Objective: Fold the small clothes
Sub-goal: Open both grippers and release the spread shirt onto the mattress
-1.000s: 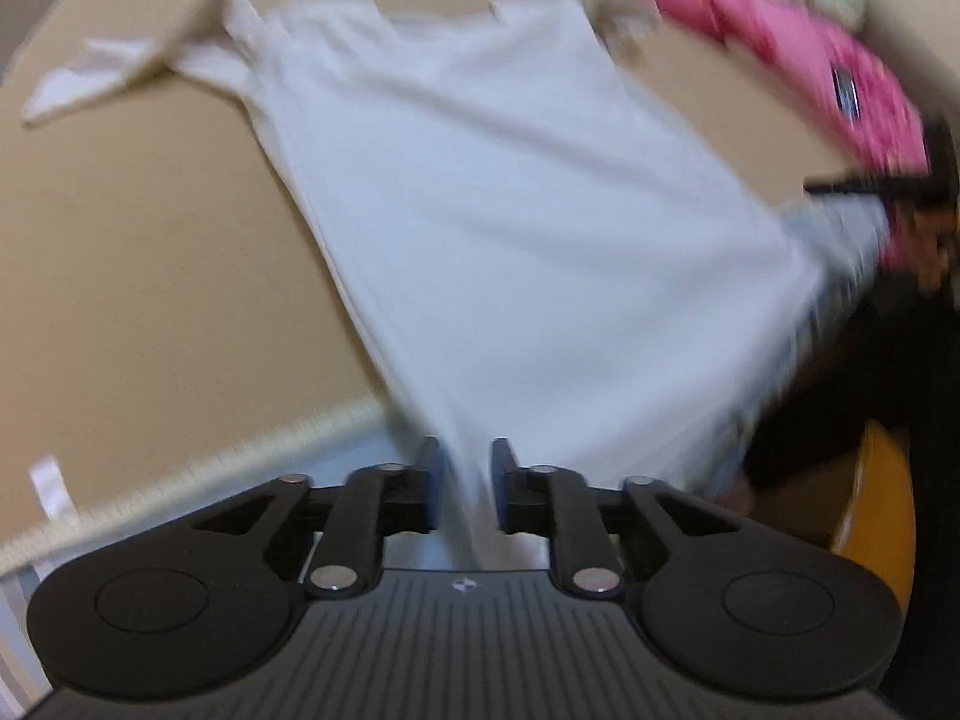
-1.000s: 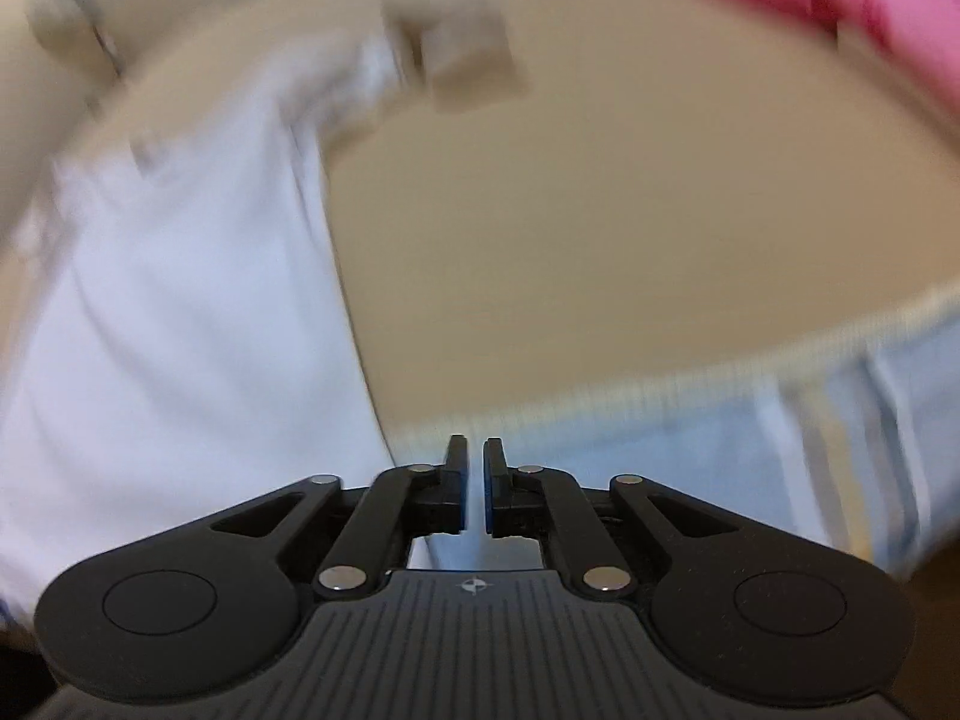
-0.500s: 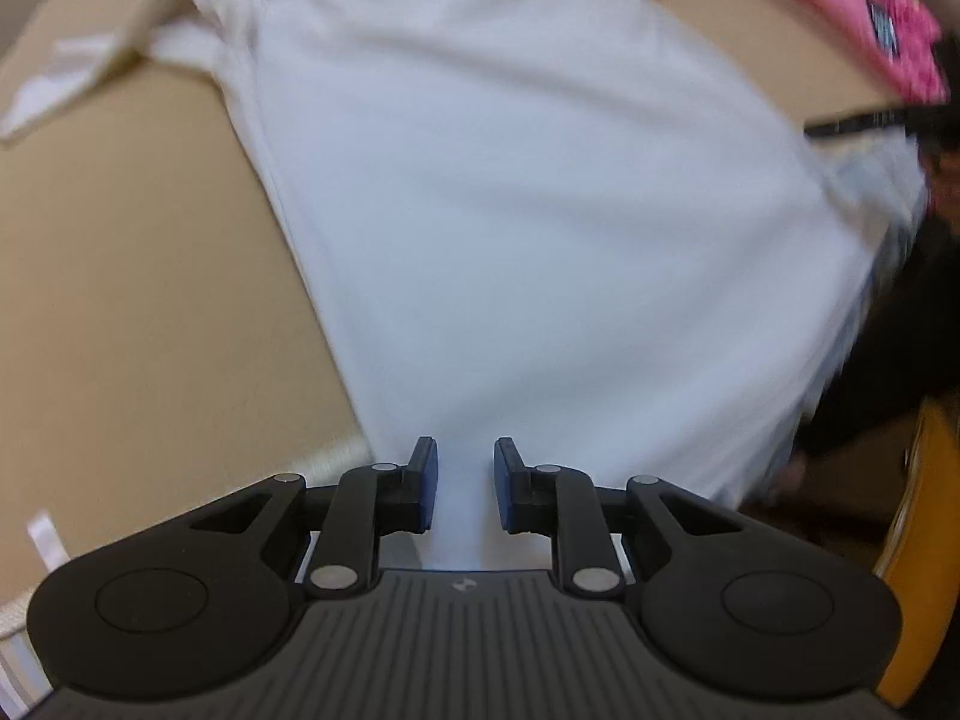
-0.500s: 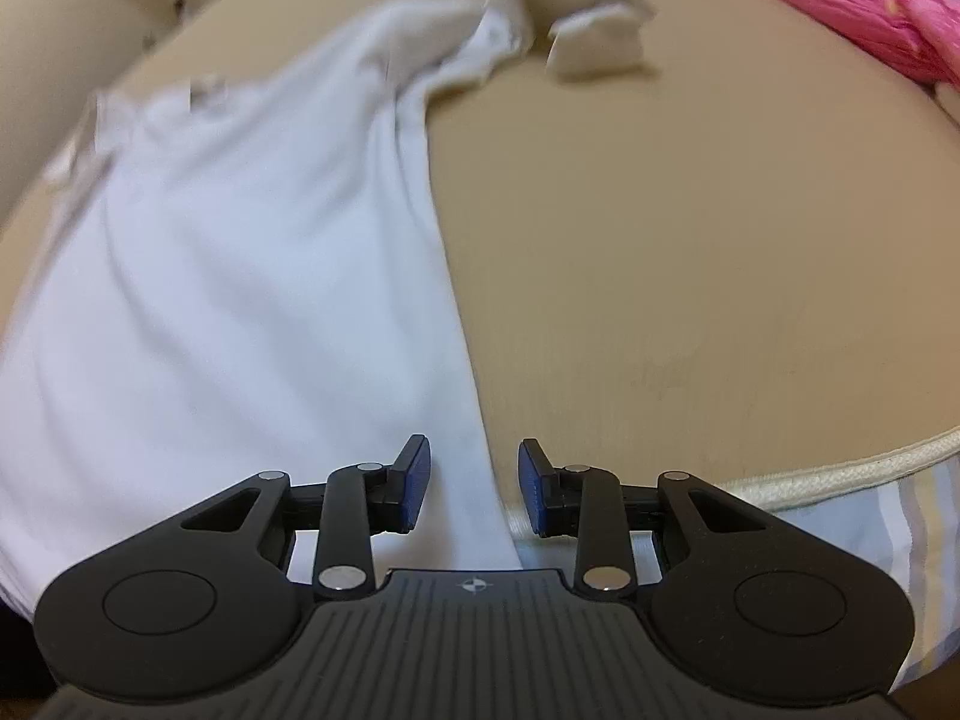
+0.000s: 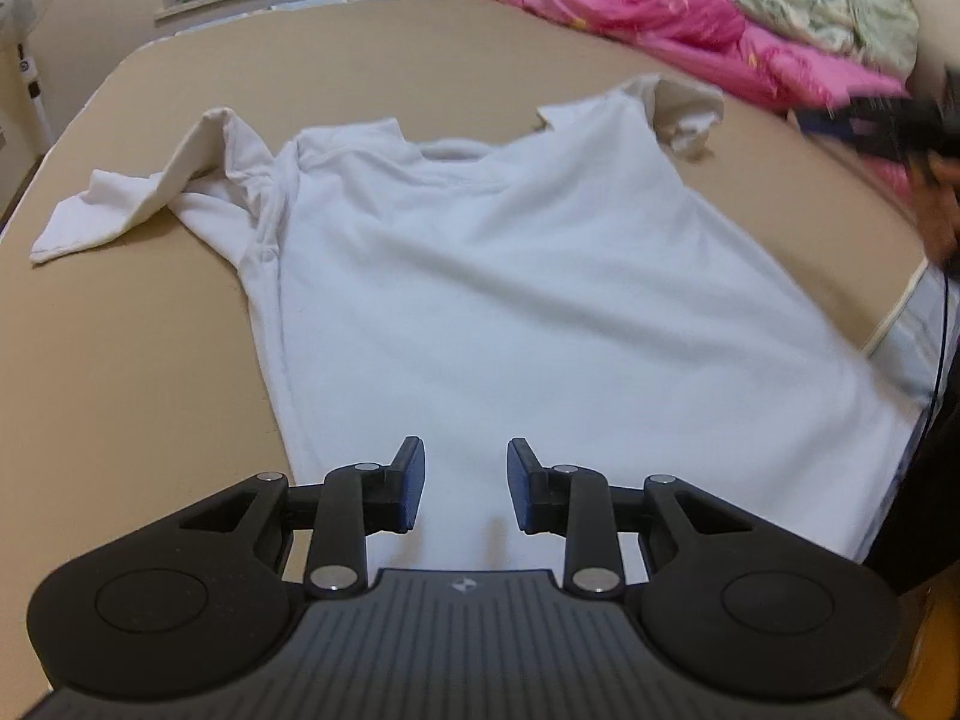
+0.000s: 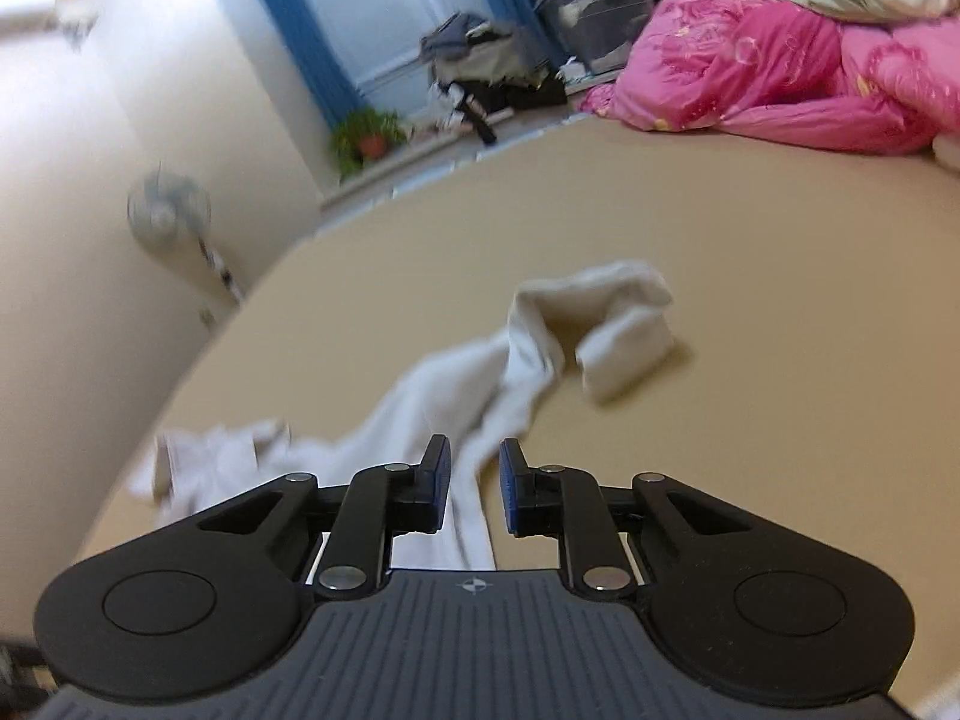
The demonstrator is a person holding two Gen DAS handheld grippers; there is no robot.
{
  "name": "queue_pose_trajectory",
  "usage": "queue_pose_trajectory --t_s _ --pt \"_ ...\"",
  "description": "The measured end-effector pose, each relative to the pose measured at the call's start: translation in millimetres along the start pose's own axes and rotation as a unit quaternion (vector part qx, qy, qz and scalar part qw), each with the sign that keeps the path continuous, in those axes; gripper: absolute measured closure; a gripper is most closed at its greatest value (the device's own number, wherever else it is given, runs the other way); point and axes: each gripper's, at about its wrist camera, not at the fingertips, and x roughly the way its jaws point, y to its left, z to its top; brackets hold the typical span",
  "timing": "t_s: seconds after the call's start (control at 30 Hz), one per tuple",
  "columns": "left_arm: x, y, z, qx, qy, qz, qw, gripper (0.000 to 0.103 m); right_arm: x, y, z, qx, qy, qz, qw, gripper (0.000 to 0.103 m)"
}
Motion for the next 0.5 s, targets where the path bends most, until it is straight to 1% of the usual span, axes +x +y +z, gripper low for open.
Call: queue_pose_trajectory --t_s 0.07,0.1,0.17,0.2,0.23,0.27,0.33,0.4,0.5 --pt "8.0 2.4 -8.4 0.012 0.018 -0.001 0.9998 0.07 21.2 -12.3 10.1 0.035 -0.01 0.005 0.999 0.082" --pt "15.9 2.1 -10.5 0.021 0.034 0.001 0.9992 0.07 31.0 -17.9 14.8 0.051 -0.014 0.006 0.999 0.081" --pt "34.5 3.3 -18.1 0.036 0.079 0.012 0.9961 0.07 47.9 -27.0 28.4 0.074 -0.022 0.016 0.997 0.077" --pt "39.4 3.0 -21.3 0.048 0.085 0.015 0.9951 0.069 56.5 -29.9 33.8 0.08 -0.026 0.018 0.996 0.076" --pt "39.4 1.8 -20.8 0.058 0.083 0.014 0.9948 0.069 66.2 -34.9 41.1 0.088 -0.029 0.023 0.995 0.072" --pt "39.9 3.0 -20.5 0.054 0.081 0.011 0.9952 0.069 76.5 -40.0 47.0 0.096 -0.028 0.026 0.995 0.064" --pt "42.1 4.3 -22.0 0.051 0.082 0.01 0.9953 0.067 95.8 -52.4 54.4 0.118 -0.023 0.028 0.992 0.054" --pt "42.2 0.6 -22.6 0.068 0.077 0.012 0.9946 0.067 117.3 -67.0 62.1 0.144 -0.018 0.025 0.989 0.054" --pt "41.9 0.1 -23.7 0.069 0.072 0.009 0.995 0.067 150.7 -91.1 71.4 0.195 -0.011 0.029 0.98 0.053"
